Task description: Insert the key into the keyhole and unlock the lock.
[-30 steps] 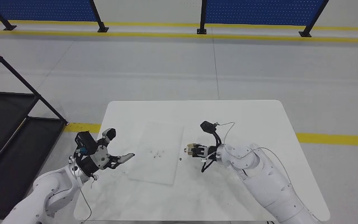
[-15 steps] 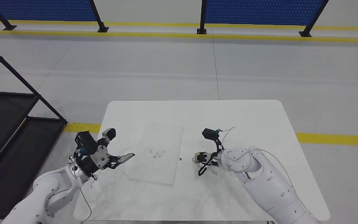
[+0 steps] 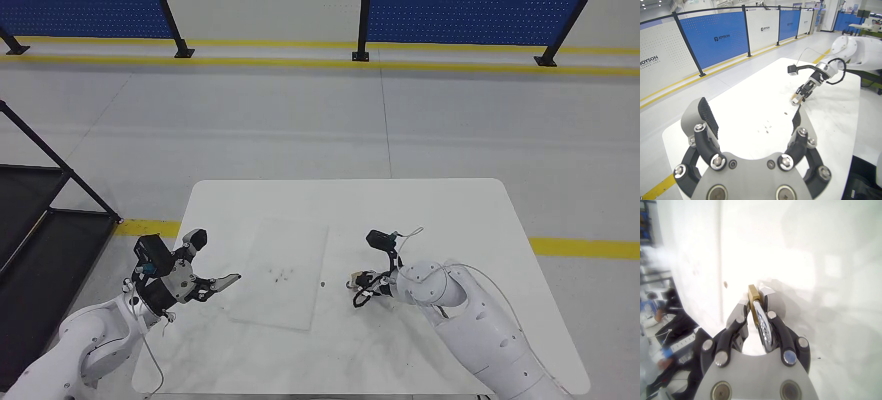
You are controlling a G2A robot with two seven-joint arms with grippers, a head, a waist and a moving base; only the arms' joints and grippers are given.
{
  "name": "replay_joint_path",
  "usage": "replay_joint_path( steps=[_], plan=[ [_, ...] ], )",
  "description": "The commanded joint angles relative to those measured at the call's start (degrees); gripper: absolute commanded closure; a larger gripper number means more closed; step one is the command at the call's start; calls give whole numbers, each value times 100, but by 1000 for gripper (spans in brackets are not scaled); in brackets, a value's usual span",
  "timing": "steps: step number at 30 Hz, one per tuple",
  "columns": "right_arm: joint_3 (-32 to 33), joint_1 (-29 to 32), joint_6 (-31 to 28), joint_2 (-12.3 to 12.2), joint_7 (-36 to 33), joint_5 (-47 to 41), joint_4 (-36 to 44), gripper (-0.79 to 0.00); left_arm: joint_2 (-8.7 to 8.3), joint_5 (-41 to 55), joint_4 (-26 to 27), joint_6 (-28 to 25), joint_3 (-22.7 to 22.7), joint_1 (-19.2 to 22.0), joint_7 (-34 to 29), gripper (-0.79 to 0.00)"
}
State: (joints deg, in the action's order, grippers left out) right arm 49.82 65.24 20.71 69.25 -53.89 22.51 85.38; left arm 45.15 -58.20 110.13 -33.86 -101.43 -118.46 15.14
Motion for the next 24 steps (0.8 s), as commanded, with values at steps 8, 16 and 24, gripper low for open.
replay_joint_path(
  steps=[8,16,24],
  plan=[
    [47,50,-8,-19,76,93,103,-785,0,0,0,0,0,0,0,-785],
    [160,260,113,-90,397,582,501,-785,0,0,0,0,0,0,0,-785],
    [545,1240,-25,-286,1706,1820,2121,-785,0,0,0,0,0,0,0,-785]
  ],
)
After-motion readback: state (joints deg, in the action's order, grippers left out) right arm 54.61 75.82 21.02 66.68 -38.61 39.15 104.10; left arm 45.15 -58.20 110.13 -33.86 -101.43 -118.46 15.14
